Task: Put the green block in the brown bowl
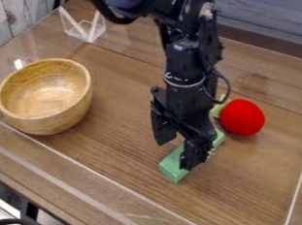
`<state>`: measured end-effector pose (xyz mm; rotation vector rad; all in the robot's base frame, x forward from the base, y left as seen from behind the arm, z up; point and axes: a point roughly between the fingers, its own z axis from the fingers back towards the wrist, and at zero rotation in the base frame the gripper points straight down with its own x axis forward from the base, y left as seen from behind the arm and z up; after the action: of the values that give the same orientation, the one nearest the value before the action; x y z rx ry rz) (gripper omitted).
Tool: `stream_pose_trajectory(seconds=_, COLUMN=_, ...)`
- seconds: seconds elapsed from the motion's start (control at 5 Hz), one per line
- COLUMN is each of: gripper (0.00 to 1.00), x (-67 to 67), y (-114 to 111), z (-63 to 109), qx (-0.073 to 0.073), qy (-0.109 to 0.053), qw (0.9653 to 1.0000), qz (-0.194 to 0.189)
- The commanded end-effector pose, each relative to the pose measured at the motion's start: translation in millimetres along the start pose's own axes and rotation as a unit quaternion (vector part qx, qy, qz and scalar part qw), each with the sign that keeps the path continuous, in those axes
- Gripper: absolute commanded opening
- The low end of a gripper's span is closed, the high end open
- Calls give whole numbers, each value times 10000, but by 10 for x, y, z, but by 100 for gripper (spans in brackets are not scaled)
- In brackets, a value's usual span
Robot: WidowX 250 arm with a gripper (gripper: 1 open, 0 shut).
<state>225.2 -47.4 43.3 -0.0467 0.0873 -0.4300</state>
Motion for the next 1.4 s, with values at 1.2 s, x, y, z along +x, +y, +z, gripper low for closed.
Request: stream_pose_trajectory(seconds=1.2, gripper=100, x=53, y=36, z=-98, qx=-21, qy=-215, qw=9995, qz=235)
